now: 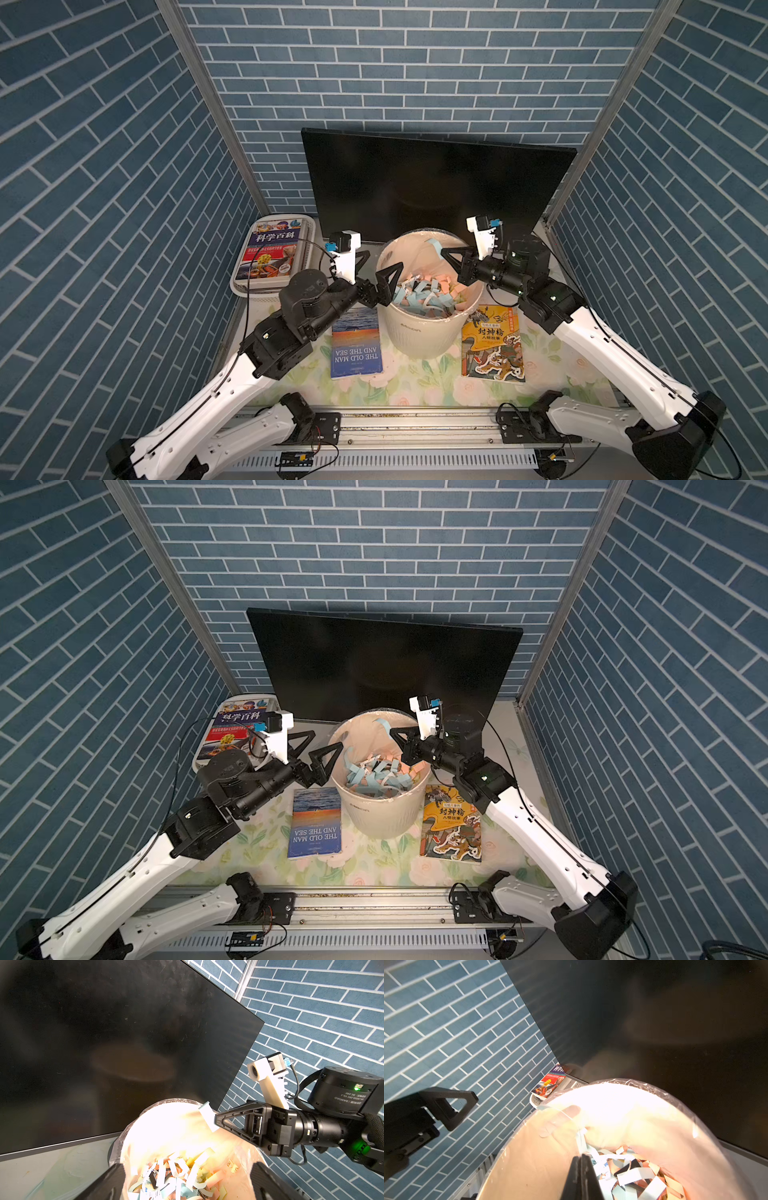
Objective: Remove the sticky note from the monitor
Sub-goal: Place the sticky note in the trash bin.
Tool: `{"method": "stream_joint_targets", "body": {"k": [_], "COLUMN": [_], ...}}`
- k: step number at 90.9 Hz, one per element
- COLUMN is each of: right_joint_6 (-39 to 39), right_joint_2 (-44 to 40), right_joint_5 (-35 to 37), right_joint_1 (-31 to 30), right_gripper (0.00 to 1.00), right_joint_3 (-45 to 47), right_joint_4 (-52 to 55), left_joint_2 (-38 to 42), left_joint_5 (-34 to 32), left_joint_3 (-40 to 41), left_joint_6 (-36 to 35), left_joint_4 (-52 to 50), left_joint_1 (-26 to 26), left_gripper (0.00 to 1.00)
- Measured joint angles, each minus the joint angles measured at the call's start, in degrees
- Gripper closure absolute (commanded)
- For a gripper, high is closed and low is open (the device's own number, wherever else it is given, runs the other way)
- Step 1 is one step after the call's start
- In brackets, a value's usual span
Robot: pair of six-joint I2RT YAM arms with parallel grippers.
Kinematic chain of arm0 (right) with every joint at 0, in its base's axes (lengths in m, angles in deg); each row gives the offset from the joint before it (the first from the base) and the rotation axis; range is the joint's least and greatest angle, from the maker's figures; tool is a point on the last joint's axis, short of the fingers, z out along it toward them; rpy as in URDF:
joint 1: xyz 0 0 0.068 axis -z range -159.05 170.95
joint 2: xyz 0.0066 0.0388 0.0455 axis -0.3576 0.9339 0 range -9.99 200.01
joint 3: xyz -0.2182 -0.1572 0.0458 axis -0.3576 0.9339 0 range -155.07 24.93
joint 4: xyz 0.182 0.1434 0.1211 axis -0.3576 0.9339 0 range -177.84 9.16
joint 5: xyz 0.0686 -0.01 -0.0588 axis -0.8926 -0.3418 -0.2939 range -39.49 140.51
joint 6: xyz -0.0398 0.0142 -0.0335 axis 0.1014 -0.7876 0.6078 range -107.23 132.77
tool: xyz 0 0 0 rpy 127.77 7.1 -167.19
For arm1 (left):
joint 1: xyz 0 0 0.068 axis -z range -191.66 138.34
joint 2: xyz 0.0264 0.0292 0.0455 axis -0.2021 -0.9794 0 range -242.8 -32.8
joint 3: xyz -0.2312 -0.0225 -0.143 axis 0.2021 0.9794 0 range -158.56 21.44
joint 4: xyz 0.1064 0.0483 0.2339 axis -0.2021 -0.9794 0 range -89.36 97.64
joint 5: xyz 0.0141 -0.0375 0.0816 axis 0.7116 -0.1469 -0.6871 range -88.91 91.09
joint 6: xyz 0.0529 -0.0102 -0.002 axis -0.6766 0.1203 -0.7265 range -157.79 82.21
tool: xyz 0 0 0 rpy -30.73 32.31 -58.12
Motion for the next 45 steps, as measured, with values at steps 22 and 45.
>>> {"method": "stream_joint_targets", "body": {"k": [22,45], "right_joint_6": [3.7,6.2], "right_joint_2": [1.4,2.4], "right_joint_5": [6.8,11.8], "right_joint_1": [-5.7,-7.9], "right_gripper": [0.93,0.75], "right_joint_3": [-0.7,-1.7], "right_joint_4": [3.5,4.9], "left_joint_2": [0.0,0.0], "left_joint_5": [0.0,0.0], "left_joint_3": [0.0,0.0], "left_joint_6": [0.1,0.2], "left_joint_4": [0.0,0.0], "left_joint_1": [0.0,0.0], "left_gripper": [0.00,0.00]}}
